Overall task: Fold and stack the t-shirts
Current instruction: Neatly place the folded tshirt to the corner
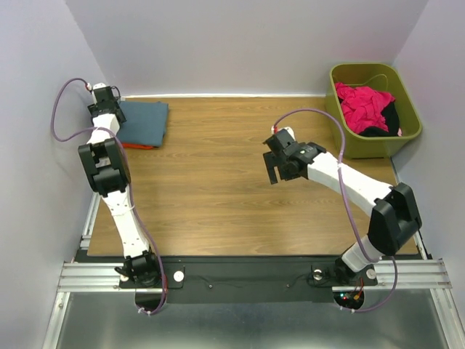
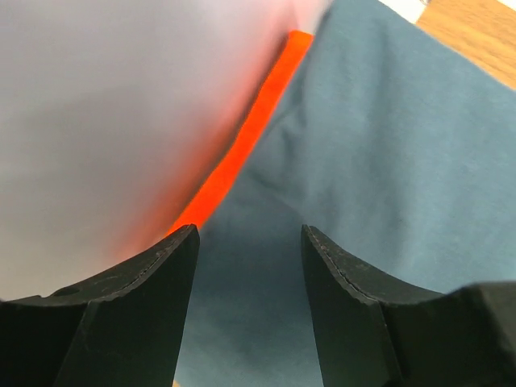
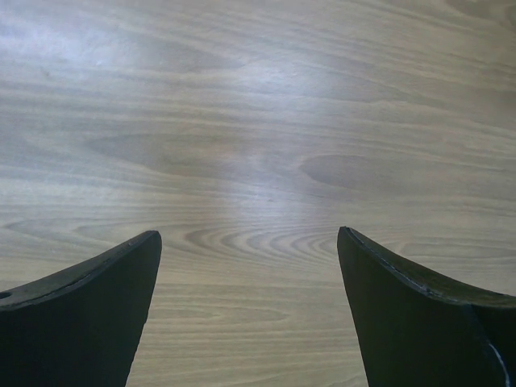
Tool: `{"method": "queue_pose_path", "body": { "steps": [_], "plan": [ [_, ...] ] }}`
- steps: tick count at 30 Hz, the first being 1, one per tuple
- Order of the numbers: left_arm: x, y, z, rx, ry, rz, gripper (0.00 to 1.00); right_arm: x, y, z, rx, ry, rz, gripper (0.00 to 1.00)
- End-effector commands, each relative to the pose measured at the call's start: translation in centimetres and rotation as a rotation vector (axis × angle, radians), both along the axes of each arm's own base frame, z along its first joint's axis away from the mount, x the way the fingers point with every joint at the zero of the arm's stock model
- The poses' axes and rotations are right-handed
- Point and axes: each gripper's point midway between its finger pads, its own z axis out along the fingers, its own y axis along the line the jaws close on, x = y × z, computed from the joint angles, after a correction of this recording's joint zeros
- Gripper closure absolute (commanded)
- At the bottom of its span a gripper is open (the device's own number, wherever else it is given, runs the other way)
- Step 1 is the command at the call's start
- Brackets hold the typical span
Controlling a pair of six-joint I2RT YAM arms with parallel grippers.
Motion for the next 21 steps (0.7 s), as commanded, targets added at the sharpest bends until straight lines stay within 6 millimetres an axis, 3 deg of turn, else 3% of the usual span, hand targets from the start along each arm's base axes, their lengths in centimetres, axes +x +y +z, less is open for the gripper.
{"method": "queue_pose_path", "body": {
  "steps": [1,5,8,9,10,11,12,13,14,15,17,18,20,21],
  "plan": [
    [-0.4,-0.8,5.1,-0.061,-0.108,0.047,0.33,1.2,-2.0,4.0,0.054,-0.155,-0.106,0.05],
    [-2.2,-3.6,7.9,-0.115,-0.144,0.008,0.32,1.2,-4.0,5.7,0.034,-0.237,-0.175,0.05],
    [-4.2,-7.5,11.4,-0.122,-0.179,-0.072,0.31,0.7,-5.8,9.2,0.068,-0.351,-0.242,0.04],
    [-5.3,-8.8,14.8,-0.113,-0.235,-0.106,0.31,0.6,-6.6,10.2,0.062,-0.389,-0.273,0.03],
    [-6.4,-11.1,14.4,-0.126,-0.216,-0.149,0.3,0.5,-7.1,11.0,0.076,-0.419,-0.3,0.02],
    [-8.0,-12.4,18.1,-0.11,-0.282,-0.171,0.29,0.0,-8.0,12.7,0.094,-0.476,-0.332,0.0],
    [-9.1,-13.7,19.3,-0.104,-0.299,-0.194,0.29,0.0,-8.0,12.7,0.097,-0.477,-0.335,0.0],
    [-10.5,-14.7,19.1,-0.102,-0.284,-0.205,0.28,-0.5,-8.7,14.2,0.118,-0.523,-0.354,0.0],
    [-11.5,-16.9,20.3,-0.101,-0.304,-0.247,0.28,-0.8,-9.1,15.0,0.125,-0.545,-0.361,0.0],
    [-13.7,-18.0,23.6,-0.092,-0.372,-0.273,0.28,-1.1,-9.5,15.7,0.131,-0.566,-0.369,0.0],
    [-16.5,-19.7,24.7,-0.122,-0.392,-0.298,0.22,-2.2,-10.8,17.8,0.16,-0.633,-0.394,0.0],
    [-19.2,-20.0,27.8,-0.128,-0.473,-0.312,0.21,-2.7,-11.1,18.6,0.176,-0.655,-0.396,0.0],
    [-22.2,-21.2,28.7,-0.155,-0.512,-0.335,0.15,-4.0,-12.4,20.4,0.211,-0.717,-0.419,0.0],
    [-25.5,-21.0,31.5,-0.164,-0.616,-0.313,0.15,-4.5,-12.8,20.8,0.222,-0.736,-0.429,0.0]
  ]
}}
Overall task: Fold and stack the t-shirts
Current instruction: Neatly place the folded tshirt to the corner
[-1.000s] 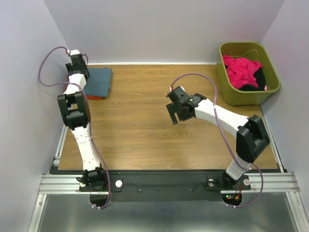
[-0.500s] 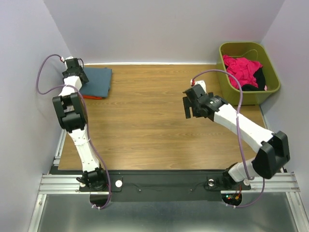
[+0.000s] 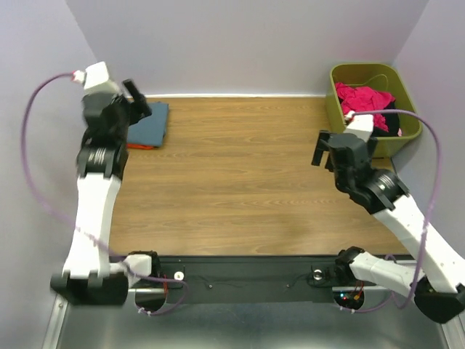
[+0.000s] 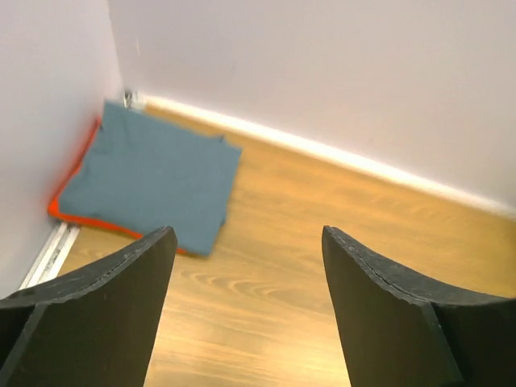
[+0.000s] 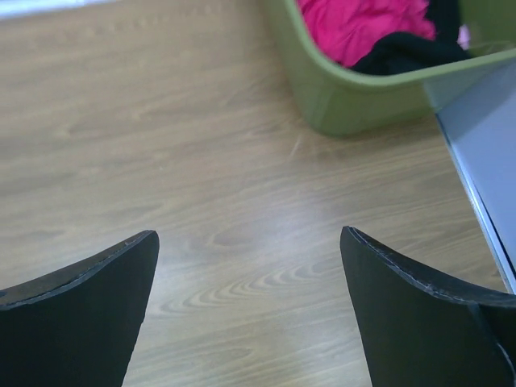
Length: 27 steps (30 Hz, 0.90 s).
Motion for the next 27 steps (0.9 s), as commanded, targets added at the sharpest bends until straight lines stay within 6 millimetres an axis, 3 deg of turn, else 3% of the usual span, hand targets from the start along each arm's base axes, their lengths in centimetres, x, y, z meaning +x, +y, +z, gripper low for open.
{"method": "queue_pose_path", "body": {
  "steps": [1,2,4,5,6,8,9,10,12,14,15,16,19,27],
  "plan": [
    [-7.4,1.4,1.5,-0.078,-0.08,0.089,0.14,-2.2,-3.2,4.7,0.087,-0.192,-0.097,0.0],
    [-10.8,1.7,3.8,-0.096,-0.177,0.107,0.11,-2.6,-3.4,5.1,0.107,-0.216,-0.095,0.0],
    [-13.5,2.2,3.6,-0.111,-0.225,0.134,0.07,-3.3,-3.8,5.0,0.1,-0.237,-0.077,0.0],
    [-16.2,2.5,4.7,-0.116,-0.292,0.139,0.06,-4.0,-4.4,5.7,0.122,-0.281,-0.076,0.0],
    [-17.0,2.9,3.5,-0.103,-0.278,0.162,0.05,-4.3,-4.6,5.2,0.104,-0.28,-0.065,0.0],
    [-18.8,3.5,2.6,-0.085,-0.296,0.19,0.05,-4.8,-5.0,5.2,0.106,-0.305,-0.062,0.0],
    [-20.7,3.9,2.7,-0.086,-0.339,0.204,0.05,-5.4,-5.6,5.8,0.129,-0.347,-0.072,0.0],
    [-21.0,4.2,1.2,-0.077,-0.319,0.223,0.05,-5.5,-5.7,5.3,0.124,-0.348,-0.071,0.0],
    [-22.8,4.3,0.7,-0.083,-0.368,0.228,0.05,-6.0,-6.1,5.7,0.135,-0.39,-0.069,0.0],
    [-22.9,4.4,-0.9,-0.11,-0.376,0.234,0.04,-6.1,-6.3,4.9,0.124,-0.393,-0.066,0.0],
    [-23.9,4.4,-0.4,-0.13,-0.438,0.232,0.02,-6.2,-6.4,5.0,0.117,-0.404,-0.069,0.0],
    [-23.5,4.4,-1.7,-0.139,-0.432,0.237,0.01,-6.4,-6.6,4.4,0.109,-0.403,-0.068,0.0],
    [-23.7,4.8,-2.7,-0.178,-0.504,0.259,0.01,-6.5,-6.8,4.0,0.091,-0.414,-0.066,0.0],
    [-23.9,4.5,-3.4,-0.156,-0.645,0.226,0.01,-6.9,-7.0,2.0,0.098,-0.429,-0.062,0.0]
  ]
}}
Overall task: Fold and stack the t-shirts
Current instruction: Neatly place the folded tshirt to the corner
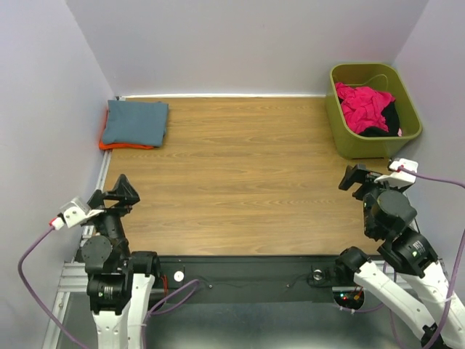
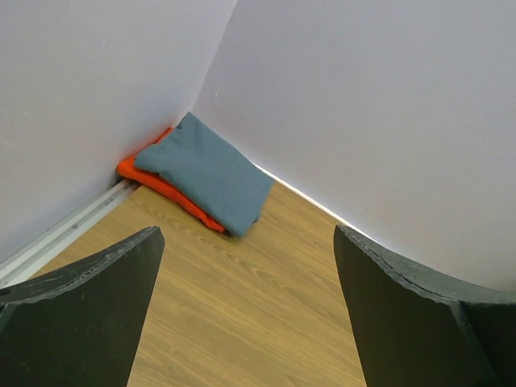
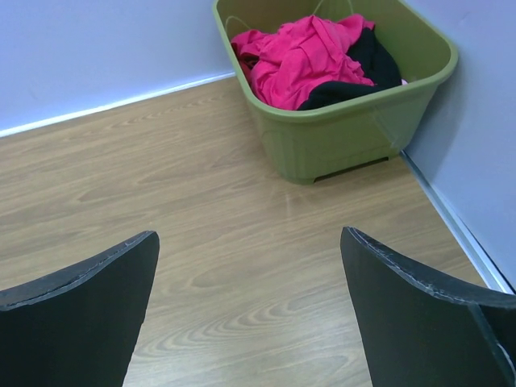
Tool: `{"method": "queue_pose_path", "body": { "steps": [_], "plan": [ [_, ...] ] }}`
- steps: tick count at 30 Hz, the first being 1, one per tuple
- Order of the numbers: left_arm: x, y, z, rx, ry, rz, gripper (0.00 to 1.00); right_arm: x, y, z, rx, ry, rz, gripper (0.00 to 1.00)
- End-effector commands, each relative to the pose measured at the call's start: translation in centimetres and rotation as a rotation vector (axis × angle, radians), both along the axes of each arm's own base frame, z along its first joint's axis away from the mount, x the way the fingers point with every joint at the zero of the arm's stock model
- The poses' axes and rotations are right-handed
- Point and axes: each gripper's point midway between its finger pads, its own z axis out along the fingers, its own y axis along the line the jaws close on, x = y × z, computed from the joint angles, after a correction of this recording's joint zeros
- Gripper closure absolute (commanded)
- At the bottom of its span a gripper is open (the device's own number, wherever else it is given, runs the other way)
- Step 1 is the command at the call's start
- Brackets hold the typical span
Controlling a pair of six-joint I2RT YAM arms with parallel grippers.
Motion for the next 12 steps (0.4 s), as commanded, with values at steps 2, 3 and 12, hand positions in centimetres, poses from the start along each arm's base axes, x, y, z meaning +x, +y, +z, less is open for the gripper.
{"method": "queue_pose_path", "body": {
  "steps": [2,3,12],
  "plan": [
    [-1.6,-0.4,2.5,0.062,-0.225,-0.017,0.01,-0.1,-0.5,0.8,0.033,-0.077,-0.021,0.0],
    [-1.6,-0.5,2.3,0.076,-0.228,-0.021,0.01,0.0,-0.4,0.6,0.03,-0.077,-0.015,0.0],
    [0.5,-0.8,-0.3,0.084,-0.167,-0.04,0.01,-0.2,-0.5,1.0,0.022,-0.093,-0.01,0.0]
  ]
}}
